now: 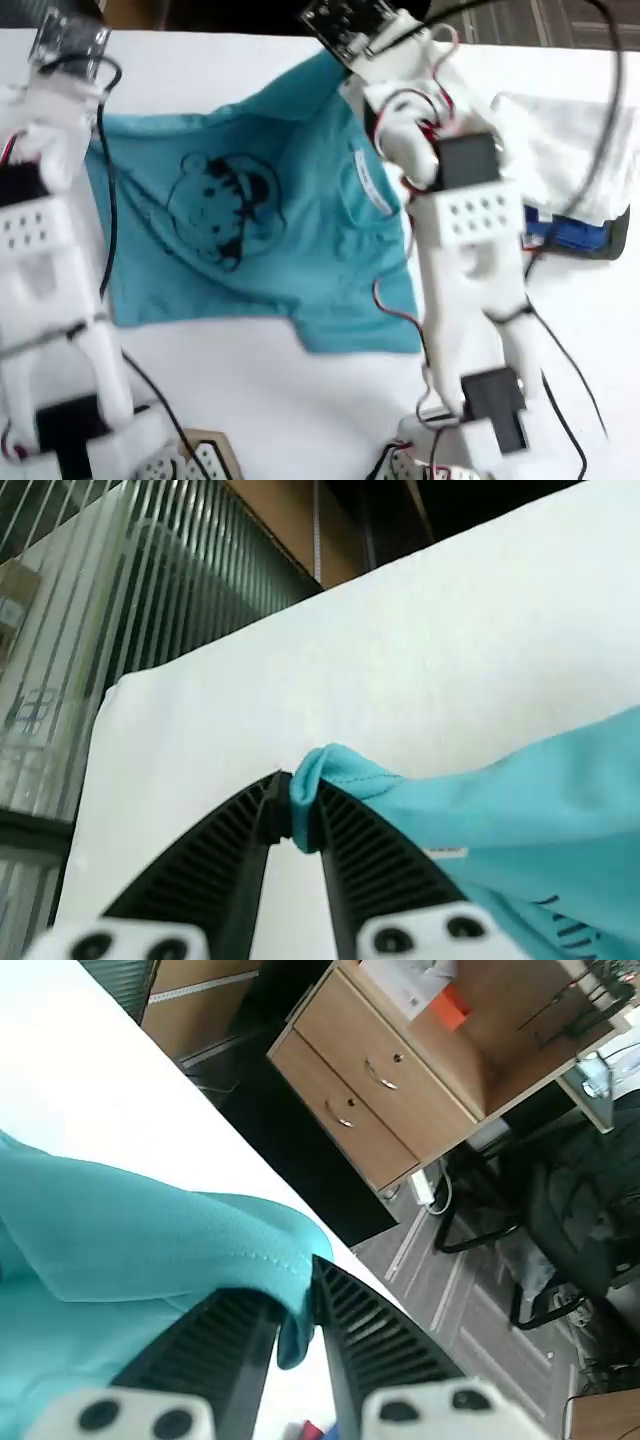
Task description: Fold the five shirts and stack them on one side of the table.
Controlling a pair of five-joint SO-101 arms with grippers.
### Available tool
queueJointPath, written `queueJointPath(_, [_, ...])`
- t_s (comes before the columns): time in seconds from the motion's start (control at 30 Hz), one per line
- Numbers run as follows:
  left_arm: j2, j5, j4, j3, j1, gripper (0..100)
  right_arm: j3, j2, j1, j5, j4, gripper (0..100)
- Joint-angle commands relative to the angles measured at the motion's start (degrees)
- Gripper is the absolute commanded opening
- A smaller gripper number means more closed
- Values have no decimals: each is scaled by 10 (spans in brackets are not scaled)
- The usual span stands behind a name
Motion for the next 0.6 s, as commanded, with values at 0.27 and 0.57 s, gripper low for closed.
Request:
queueJointPath(0.27, [302, -15, 222, -383, 12, 24, -125, 189, 36, 1, 18, 20])
queueJointPath(0.57, [441, -86, 408, -450, 20, 24, -125, 247, 33, -2, 165, 20])
